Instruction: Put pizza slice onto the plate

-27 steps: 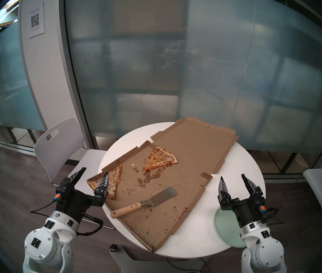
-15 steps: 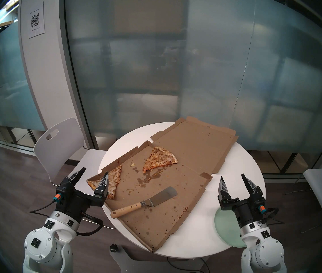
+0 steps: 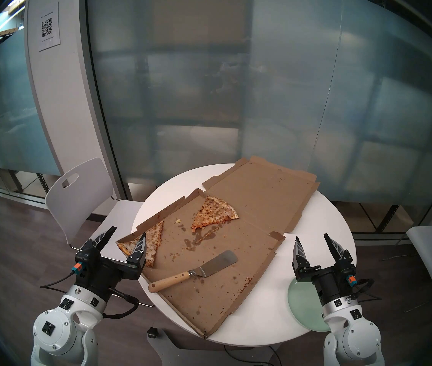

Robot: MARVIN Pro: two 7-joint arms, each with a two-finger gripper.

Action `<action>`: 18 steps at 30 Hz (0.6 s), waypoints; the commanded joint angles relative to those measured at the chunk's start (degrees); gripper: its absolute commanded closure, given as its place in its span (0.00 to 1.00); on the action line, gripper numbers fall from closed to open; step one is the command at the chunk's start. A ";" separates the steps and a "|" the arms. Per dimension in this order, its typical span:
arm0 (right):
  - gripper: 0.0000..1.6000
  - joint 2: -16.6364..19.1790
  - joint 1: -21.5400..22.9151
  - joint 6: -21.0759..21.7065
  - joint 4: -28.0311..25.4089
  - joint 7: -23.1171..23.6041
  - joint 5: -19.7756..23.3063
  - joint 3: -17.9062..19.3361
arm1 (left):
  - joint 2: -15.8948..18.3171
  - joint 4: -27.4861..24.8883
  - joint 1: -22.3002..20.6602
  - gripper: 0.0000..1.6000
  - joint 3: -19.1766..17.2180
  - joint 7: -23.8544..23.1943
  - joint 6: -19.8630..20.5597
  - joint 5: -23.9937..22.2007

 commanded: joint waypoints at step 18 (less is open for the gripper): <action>0.00 0.09 0.13 -0.22 -1.14 0.09 -0.03 0.03 | 14.40 0.92 0.30 0.00 -8.11 -21.11 9.53 -4.98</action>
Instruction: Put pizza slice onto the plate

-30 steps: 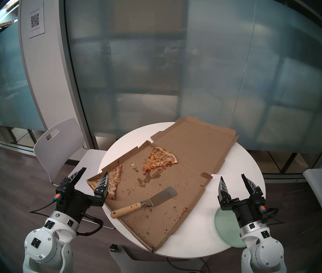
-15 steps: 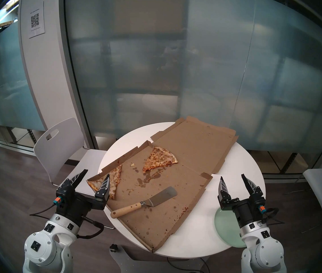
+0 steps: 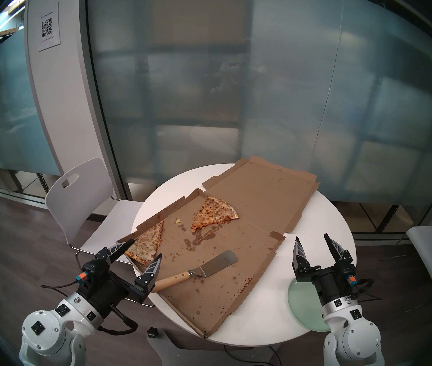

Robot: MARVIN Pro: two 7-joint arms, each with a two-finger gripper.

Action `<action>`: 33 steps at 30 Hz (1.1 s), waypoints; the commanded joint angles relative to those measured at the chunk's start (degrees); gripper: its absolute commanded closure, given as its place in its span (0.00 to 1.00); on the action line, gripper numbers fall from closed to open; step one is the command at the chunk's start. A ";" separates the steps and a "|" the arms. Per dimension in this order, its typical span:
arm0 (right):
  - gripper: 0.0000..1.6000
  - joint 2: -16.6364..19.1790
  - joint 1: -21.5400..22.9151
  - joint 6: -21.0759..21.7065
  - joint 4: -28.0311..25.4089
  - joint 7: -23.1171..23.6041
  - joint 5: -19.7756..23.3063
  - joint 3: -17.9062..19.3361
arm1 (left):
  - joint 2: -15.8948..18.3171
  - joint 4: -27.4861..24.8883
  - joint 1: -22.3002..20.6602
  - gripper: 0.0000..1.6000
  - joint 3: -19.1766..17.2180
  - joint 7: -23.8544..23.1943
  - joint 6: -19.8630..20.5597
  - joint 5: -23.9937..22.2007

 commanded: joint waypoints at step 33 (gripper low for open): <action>0.00 0.10 0.10 -0.19 -1.21 0.11 -0.04 0.03 | 15.15 11.41 -14.72 0.00 5.47 -13.07 12.15 3.59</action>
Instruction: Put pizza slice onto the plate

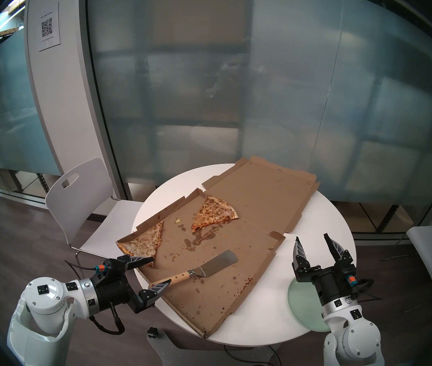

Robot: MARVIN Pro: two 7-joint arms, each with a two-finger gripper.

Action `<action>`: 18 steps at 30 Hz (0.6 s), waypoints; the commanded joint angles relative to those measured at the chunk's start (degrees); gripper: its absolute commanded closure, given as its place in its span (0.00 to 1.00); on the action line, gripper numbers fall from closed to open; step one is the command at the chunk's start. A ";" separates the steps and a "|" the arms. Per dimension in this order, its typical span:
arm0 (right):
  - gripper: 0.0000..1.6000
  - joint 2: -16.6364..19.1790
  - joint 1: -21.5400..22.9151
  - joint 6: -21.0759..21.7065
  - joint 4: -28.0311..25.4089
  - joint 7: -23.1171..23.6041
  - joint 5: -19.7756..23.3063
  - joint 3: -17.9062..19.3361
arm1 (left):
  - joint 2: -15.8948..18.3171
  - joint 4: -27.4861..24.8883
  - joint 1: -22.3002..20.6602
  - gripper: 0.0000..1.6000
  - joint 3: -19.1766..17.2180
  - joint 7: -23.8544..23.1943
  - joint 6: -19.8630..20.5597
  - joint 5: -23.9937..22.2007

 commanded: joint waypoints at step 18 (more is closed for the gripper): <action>0.00 0.13 0.11 -0.20 -1.22 0.11 -0.05 0.02 | 7.46 4.21 -6.97 0.00 4.91 -7.58 3.33 2.48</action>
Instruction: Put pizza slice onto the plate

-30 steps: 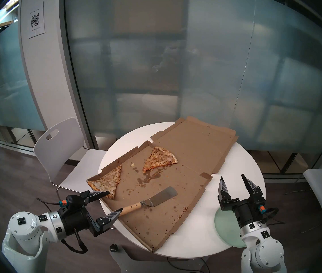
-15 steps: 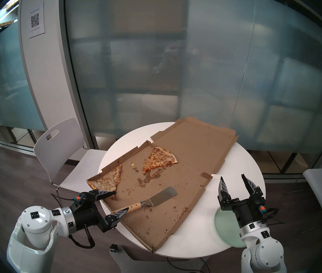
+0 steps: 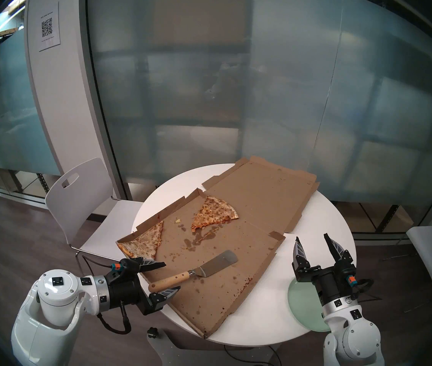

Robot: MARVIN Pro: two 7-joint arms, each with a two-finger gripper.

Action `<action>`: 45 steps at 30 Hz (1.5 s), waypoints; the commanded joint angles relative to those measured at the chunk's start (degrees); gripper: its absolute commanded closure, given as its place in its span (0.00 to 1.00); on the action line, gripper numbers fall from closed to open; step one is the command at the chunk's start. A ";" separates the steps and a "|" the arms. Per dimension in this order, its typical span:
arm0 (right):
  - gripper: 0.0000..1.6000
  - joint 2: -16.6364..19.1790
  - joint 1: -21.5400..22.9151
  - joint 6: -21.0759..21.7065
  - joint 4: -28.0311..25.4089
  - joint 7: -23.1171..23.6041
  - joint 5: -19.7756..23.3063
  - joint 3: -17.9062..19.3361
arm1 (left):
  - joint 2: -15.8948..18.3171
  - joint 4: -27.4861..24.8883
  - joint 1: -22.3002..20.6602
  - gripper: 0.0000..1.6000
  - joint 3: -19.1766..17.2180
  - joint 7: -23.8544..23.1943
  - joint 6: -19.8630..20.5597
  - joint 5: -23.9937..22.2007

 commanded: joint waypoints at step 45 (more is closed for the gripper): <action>0.00 0.13 0.11 -0.19 -1.23 0.12 -0.05 0.02 | 6.55 9.29 -14.89 0.00 9.17 -5.91 4.26 5.88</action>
